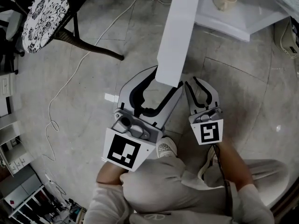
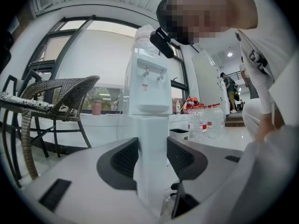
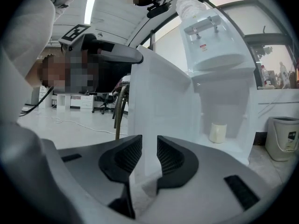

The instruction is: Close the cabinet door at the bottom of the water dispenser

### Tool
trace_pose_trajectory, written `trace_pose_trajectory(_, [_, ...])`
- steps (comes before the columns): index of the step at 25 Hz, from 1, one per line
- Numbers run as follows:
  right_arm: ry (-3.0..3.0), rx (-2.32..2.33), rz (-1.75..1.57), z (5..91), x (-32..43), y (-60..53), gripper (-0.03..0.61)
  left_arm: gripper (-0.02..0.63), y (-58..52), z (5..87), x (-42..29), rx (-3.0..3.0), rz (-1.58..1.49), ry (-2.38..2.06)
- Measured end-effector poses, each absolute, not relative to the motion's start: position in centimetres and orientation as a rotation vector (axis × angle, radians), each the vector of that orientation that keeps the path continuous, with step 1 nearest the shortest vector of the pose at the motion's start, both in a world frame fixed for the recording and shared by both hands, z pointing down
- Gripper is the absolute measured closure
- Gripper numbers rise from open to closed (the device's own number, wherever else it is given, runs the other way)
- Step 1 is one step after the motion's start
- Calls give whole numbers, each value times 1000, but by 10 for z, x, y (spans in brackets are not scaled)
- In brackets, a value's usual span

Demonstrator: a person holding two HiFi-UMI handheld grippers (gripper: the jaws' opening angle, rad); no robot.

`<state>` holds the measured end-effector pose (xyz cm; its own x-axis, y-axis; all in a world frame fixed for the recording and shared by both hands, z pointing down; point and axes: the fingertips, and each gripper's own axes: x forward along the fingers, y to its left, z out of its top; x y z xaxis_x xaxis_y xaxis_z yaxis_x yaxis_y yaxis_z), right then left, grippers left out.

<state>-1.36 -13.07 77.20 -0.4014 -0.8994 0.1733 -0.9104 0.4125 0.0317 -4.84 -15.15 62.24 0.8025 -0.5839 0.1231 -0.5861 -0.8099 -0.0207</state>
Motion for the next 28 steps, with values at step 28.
trace_pose_trajectory(28, [-2445, 1518, 94, 808, -2, -114, 438, 408, -128, 621, 0, 3020, 150, -948])
